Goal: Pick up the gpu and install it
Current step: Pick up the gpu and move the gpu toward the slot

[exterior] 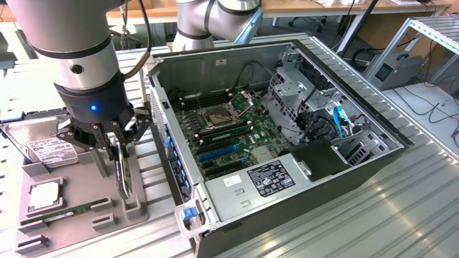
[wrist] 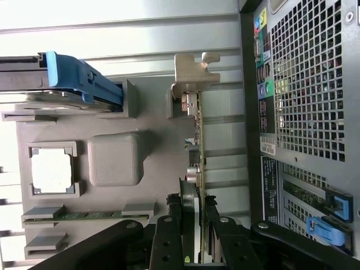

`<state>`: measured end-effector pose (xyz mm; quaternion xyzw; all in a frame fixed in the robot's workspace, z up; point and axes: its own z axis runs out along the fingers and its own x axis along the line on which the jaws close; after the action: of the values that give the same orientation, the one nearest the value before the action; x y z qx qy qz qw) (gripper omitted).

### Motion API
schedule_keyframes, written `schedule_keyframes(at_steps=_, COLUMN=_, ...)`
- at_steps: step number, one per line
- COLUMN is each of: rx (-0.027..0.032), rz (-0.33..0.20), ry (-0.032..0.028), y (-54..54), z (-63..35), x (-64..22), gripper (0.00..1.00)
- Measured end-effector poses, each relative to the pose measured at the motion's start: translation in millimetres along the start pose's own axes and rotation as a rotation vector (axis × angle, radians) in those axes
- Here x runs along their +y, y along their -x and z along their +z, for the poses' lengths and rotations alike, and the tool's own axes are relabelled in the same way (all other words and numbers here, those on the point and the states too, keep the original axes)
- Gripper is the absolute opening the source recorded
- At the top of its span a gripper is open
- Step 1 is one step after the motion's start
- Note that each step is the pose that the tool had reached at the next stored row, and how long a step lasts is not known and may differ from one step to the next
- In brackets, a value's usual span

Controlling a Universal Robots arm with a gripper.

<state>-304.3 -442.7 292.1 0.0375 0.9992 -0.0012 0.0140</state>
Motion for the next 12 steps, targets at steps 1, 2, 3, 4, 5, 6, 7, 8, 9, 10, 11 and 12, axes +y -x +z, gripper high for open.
schedule_keyframes(at_steps=1, rx=0.0001, rz=0.000, ry=-0.0001, y=0.0, z=-0.3, x=0.0, gripper=0.27)
schedule_keyframes(at_steps=2, rx=0.0000, rz=0.000, ry=0.0000, y=0.0, z=-0.6, x=0.0, gripper=0.27)
schedule_keyframes(at_steps=3, rx=0.0000, rz=0.000, ry=0.0000, y=0.0, z=-1.0, x=0.0, gripper=0.27)
schedule_keyframes(at_steps=4, rx=0.0000, rz=0.000, ry=0.0000, y=0.0, z=-1.3, x=0.0, gripper=0.27)
schedule_keyframes(at_steps=5, rx=0.0000, rz=0.000, ry=0.0000, y=0.1, z=-1.6, x=0.0, gripper=0.27)
schedule_keyframes(at_steps=6, rx=0.0000, rz=0.000, ry=0.0000, y=0.0, z=-1.9, x=0.0, gripper=0.27)
schedule_keyframes(at_steps=7, rx=0.0000, rz=0.000, ry=0.0000, y=0.0, z=-2.3, x=0.0, gripper=0.27)
schedule_keyframes(at_steps=8, rx=0.0000, rz=0.000, ry=0.0000, y=0.1, z=-2.5, x=0.0, gripper=0.27)
schedule_keyframes(at_steps=9, rx=0.0000, rz=0.000, ry=0.0000, y=0.1, z=-2.9, x=0.0, gripper=0.27)
schedule_keyframes(at_steps=10, rx=0.0001, rz=0.000, ry=-0.0001, y=0.1, z=-3.3, x=0.0, gripper=0.27)
schedule_keyframes(at_steps=11, rx=0.0000, rz=0.000, ry=-0.0001, y=0.1, z=-3.8, x=0.0, gripper=0.27)
schedule_keyframes(at_steps=12, rx=0.0000, rz=0.000, ry=0.0000, y=0.1, z=-4.1, x=0.0, gripper=0.27)
